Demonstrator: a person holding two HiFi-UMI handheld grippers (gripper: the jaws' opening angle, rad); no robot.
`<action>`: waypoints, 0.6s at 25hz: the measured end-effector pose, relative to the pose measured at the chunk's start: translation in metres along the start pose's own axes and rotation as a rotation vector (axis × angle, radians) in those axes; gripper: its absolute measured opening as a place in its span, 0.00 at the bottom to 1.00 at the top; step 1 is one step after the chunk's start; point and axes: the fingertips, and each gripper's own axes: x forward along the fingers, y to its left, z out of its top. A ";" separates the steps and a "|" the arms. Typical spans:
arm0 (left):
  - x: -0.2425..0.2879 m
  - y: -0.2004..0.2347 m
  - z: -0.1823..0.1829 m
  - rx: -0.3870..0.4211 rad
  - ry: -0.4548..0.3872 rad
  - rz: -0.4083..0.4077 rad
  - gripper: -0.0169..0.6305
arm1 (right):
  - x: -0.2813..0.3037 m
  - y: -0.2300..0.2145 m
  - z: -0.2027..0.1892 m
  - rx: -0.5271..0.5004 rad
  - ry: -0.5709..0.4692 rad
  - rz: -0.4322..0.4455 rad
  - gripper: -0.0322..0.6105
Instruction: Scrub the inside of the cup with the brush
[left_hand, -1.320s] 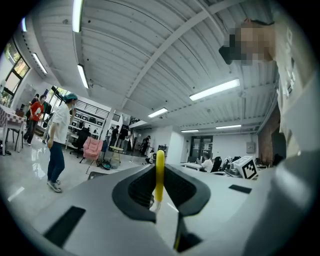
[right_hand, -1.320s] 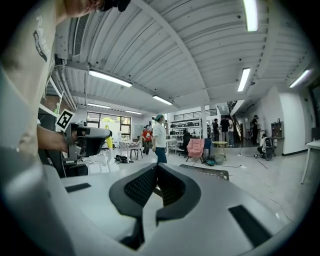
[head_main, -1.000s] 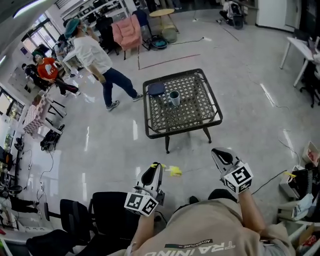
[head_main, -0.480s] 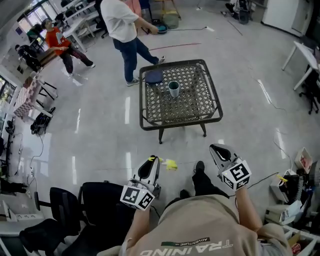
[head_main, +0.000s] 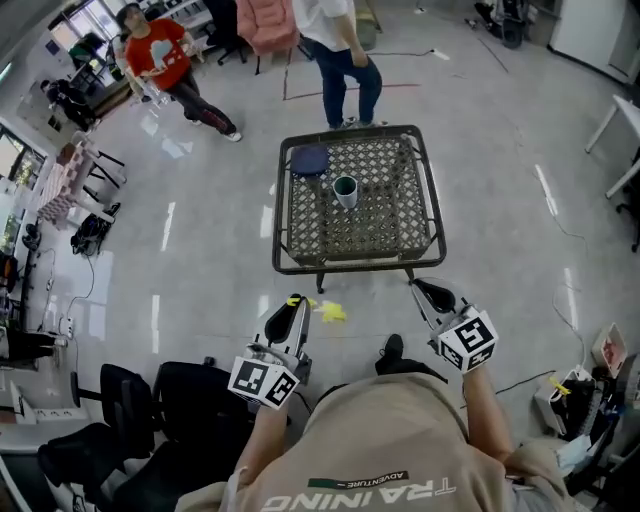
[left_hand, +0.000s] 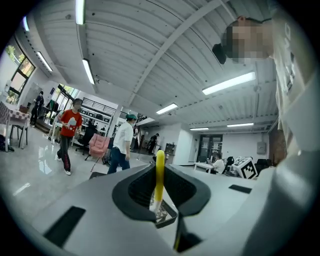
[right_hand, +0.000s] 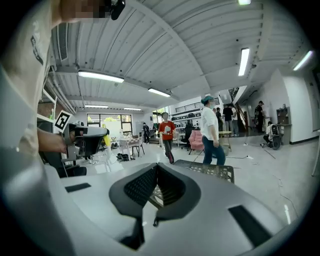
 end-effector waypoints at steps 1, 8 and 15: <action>0.009 0.001 0.001 0.000 -0.008 0.012 0.12 | 0.003 -0.010 0.003 0.006 -0.012 0.004 0.08; 0.062 0.001 -0.010 -0.001 -0.007 0.042 0.12 | 0.025 -0.051 0.007 -0.056 -0.015 0.048 0.08; 0.082 0.005 -0.002 0.009 0.022 0.067 0.12 | 0.041 -0.058 0.008 -0.044 0.000 0.096 0.08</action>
